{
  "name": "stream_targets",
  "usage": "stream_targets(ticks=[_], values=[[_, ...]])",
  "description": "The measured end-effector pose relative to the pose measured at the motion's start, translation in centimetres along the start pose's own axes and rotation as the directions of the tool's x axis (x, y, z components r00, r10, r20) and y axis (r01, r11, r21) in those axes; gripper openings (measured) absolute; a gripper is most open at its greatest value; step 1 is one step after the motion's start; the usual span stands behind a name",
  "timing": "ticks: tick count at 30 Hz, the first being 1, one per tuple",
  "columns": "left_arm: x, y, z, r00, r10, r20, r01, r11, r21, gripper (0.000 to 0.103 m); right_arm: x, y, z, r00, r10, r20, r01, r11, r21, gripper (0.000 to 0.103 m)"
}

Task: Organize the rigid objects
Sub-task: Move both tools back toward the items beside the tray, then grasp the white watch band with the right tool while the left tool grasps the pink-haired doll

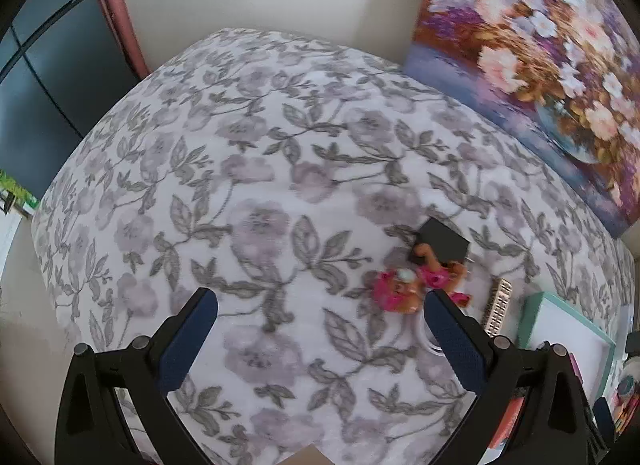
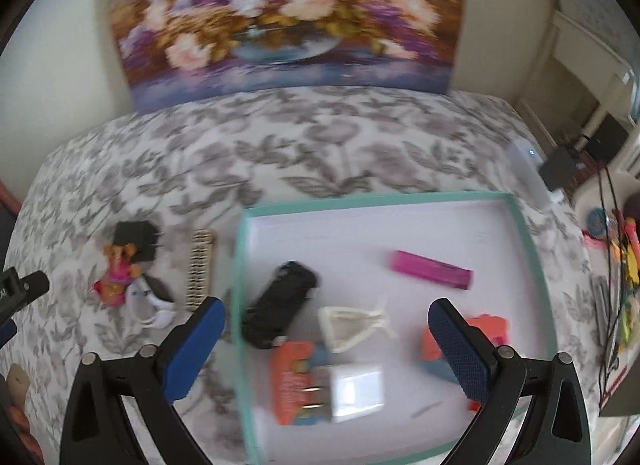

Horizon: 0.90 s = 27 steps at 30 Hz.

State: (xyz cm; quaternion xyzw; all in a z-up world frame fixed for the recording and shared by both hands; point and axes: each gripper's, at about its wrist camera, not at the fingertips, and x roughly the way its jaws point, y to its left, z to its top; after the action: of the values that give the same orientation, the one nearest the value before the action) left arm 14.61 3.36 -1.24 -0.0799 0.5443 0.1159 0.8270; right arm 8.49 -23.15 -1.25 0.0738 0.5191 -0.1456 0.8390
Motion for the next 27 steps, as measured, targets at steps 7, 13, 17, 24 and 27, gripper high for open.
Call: stream_targets(ticks=[7, 13, 17, 24, 27], values=[[1.0, 2.2, 0.4, 1.0, 0.003, -0.018, -0.004, 1.0, -0.024, 0.103, 0.1, 4.4, -0.4, 0.999, 0.048, 0.0, -0.048, 0.997, -0.057, 0.103], [2.2, 3.5, 0.5, 0.999, -0.002, -0.042, 0.0, 0.998, -0.058, 0.103, 0.1, 7.3, -0.6, 0.993, 0.119, 0.013, -0.117, 0.987, -0.107, 0.103], [3.3, 3.2, 0.5, 0.998, -0.004, -0.059, 0.001, 0.998, -0.062, 0.103, 0.7, 9.0, -0.7, 0.987, 0.158, 0.011, -0.155, 0.976, -0.151, 0.103], [5.7, 2.2, 0.4, 0.993, -0.032, -0.116, 0.025, 0.998, -0.061, 0.103, 2.5, 11.9, -1.4, 0.979, 0.204, -0.025, -0.204, 0.95, -0.236, 0.093], [6.4, 2.5, 0.5, 0.991, -0.034, -0.126, 0.023, 0.996, -0.089, 0.103, 3.4, 13.3, -1.9, 0.98, 0.194, -0.039, -0.197, 0.938, -0.286, 0.087]])
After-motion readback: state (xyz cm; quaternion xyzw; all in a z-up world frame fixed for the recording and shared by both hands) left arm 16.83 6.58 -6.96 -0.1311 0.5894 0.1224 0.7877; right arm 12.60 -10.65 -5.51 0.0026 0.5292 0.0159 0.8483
